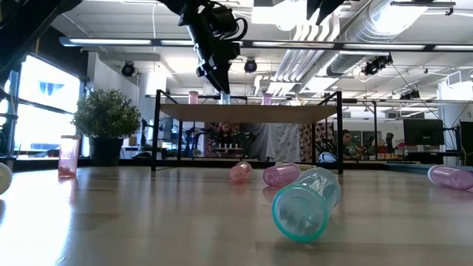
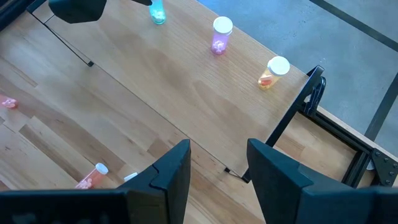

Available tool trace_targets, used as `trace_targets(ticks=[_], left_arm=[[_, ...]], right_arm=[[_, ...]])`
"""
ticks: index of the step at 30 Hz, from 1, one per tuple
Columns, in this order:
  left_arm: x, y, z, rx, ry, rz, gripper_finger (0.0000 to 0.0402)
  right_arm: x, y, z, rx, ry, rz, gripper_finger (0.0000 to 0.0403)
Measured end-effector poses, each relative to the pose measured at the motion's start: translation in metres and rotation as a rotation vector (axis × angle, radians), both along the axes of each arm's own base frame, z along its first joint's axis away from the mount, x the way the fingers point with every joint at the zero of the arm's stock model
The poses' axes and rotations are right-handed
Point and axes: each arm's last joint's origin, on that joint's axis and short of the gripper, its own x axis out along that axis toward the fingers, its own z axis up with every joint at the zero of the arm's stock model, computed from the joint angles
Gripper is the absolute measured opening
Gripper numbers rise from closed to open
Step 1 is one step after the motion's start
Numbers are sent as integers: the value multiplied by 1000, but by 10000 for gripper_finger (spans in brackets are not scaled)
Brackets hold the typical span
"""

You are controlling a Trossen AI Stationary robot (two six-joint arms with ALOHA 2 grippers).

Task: Pick and place medicine bottles onto shelf by color
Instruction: Put the bottom left blue pill bottle on the shelf

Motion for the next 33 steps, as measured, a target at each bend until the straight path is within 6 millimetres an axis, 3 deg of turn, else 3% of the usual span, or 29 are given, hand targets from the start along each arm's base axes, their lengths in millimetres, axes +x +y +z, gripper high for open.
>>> trace_targets(ticks=[25, 33], left_arm=[[0, 1, 1, 22, 9, 12, 143], [-5, -4, 11, 35, -13, 10, 143]], right_arm=[[0, 0, 0, -4, 6, 10, 149], [0, 0, 0, 3, 7, 20, 149]])
